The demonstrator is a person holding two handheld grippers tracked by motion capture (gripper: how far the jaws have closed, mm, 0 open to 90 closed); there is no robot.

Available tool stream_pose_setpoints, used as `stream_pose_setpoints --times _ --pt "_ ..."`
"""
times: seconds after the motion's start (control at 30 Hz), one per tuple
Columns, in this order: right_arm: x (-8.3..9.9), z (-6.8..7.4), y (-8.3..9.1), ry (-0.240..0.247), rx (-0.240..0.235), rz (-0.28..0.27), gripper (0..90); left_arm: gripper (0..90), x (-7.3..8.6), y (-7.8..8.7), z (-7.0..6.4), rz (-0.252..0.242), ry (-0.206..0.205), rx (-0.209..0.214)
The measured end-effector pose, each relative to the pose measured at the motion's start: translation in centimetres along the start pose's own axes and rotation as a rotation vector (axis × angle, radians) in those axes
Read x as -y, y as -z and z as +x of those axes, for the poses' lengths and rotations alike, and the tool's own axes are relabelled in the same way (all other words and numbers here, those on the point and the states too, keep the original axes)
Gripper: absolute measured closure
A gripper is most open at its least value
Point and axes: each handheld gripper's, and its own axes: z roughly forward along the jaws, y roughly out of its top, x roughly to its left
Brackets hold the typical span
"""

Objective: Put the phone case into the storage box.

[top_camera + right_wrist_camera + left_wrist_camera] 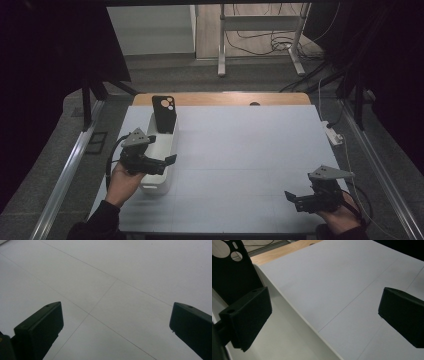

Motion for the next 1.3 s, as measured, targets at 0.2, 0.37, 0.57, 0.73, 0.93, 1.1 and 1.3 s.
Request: stream_pose_setpoints --times 0.2,0.37,0.57,0.73,0.93,1.1,1.3 --pt "0.0 0.0 0.0 0.005 -0.002 0.003 0.0 0.0 0.6 0.7 -0.4 -0.004 0.003 -0.008" --pt "0.0 0.0 0.0 0.006 -0.003 0.004 0.0 0.0 1.2 1.3 -0.6 -0.009 0.008 -0.014" --pt "0.0 0.0 0.0 0.009 -0.004 0.005 0.0 0.0 1.8 2.1 -0.9 -0.015 0.011 -0.027" --pt "0.0 0.0 0.0 0.008 -0.005 0.008 0.0 0.0 2.4 2.7 -1.1 -0.025 0.019 -0.041" --pt "0.0 0.1 -0.1 0.013 -0.006 0.012 0.0 0.0 3.2 3.5 -1.2 -0.035 0.034 -0.048" --pt "0.0 0.1 -0.2 0.017 -0.007 0.015 0.0 0.0 3.9 4.1 -1.2 -0.044 0.047 -0.054" --pt "0.0 0.2 -0.2 0.017 -0.008 0.017 0.0 0.0 4.5 4.6 -1.3 -0.048 0.050 -0.064"
